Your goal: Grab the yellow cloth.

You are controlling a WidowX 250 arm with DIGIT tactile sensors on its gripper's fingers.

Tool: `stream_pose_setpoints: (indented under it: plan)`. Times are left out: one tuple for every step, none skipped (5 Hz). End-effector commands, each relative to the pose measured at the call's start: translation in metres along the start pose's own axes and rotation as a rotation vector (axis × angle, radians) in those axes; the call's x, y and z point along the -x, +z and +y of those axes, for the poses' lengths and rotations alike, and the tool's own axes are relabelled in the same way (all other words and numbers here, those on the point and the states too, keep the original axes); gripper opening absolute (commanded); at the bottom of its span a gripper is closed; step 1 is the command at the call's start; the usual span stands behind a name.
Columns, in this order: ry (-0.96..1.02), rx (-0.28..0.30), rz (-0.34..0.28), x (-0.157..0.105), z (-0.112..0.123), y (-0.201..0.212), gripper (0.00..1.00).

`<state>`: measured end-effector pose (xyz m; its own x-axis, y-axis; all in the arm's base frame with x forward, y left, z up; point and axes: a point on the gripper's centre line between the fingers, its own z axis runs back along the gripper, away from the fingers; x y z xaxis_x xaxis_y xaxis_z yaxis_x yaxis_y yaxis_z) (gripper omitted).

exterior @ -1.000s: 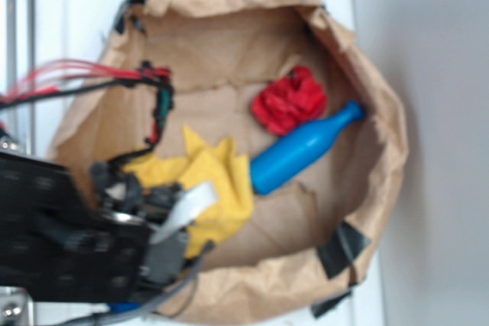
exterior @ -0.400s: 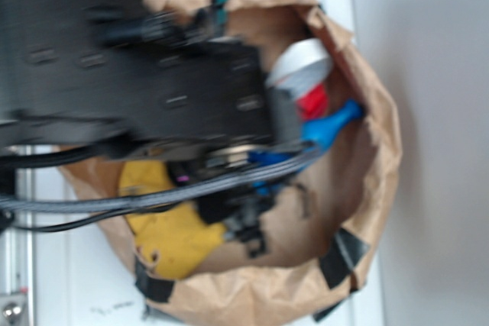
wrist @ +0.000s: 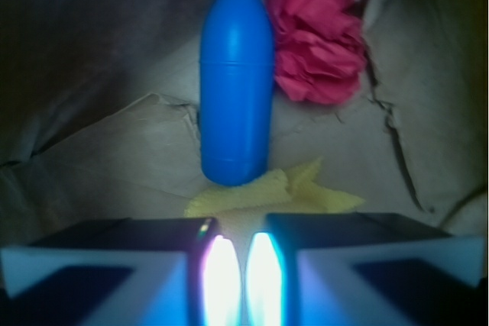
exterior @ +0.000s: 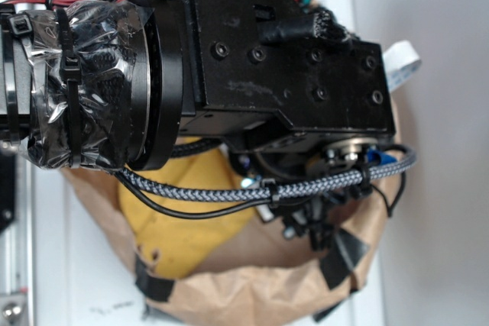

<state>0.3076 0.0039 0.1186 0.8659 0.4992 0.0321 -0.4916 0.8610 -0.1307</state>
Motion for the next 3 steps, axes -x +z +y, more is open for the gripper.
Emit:
stream_pose_setpoints:
  plan:
    - [-0.088, -0.016, -0.127, 0.01, 0.021, -0.004, 1.0]
    - [-0.151, -0.052, -0.124, 0.028, 0.021, -0.023, 1.0]
    - [-0.189, -0.054, -0.081, 0.043, 0.015, -0.034, 1.0]
